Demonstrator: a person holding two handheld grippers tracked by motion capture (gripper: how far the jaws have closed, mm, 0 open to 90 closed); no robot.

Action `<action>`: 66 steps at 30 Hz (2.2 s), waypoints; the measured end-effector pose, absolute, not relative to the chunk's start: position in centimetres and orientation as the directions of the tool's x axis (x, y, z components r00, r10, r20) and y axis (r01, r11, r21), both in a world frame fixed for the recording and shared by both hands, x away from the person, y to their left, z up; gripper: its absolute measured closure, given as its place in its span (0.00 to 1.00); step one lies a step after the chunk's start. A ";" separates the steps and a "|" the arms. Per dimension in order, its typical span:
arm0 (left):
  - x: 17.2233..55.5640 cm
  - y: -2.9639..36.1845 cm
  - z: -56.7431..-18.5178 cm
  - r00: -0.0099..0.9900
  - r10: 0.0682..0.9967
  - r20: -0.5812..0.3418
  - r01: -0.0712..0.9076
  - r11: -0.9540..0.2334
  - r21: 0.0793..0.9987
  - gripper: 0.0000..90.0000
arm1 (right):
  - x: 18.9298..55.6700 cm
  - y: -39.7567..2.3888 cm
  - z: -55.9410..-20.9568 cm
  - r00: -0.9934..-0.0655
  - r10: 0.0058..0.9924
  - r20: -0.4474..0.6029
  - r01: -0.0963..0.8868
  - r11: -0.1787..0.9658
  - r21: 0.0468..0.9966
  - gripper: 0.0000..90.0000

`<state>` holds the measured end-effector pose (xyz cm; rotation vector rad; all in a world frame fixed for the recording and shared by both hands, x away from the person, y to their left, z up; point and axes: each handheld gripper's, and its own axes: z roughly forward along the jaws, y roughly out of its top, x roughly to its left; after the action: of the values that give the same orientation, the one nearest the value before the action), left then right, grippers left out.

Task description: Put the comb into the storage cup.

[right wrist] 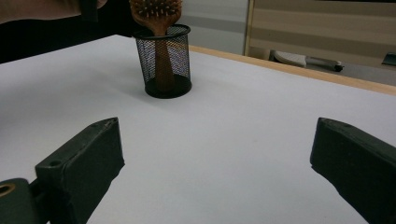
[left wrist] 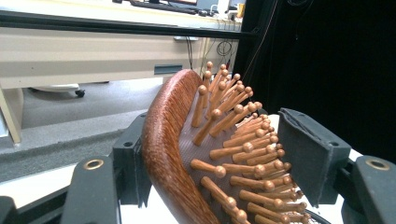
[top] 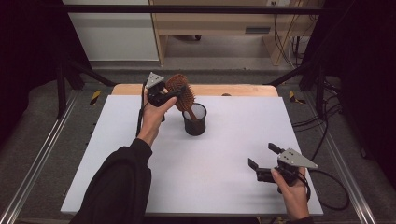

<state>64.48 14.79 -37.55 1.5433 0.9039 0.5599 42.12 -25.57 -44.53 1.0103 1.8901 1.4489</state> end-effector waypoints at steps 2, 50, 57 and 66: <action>64.5 14.8 -37.6 0.582 0.801 -0.142 0.231 0.004 0.973 0.35 | 42.1 -25.6 -44.5 -0.568 0.823 0.020 0.232 0.138 0.963 0.03; 65.0 13.5 -36.8 0.605 0.781 -0.153 0.246 -0.001 0.969 0.46 | 42.1 -25.5 -44.6 -0.572 0.820 0.022 0.237 0.139 0.962 0.03; 64.3 13.1 -36.1 0.619 0.772 -0.145 0.241 -0.011 0.971 0.51 | 42.1 -25.5 -44.6 -0.572 0.820 0.022 0.236 0.138 0.962 0.03; 63.1 12.3 -35.1 0.638 0.762 -0.116 0.228 -0.044 0.973 0.56 | 42.1 -25.3 -44.6 -0.570 0.821 0.029 0.238 0.131 0.962 0.03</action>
<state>63.08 12.34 -35.12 1.5971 0.8396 0.5259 42.06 -25.35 -44.56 1.0169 1.8922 1.4566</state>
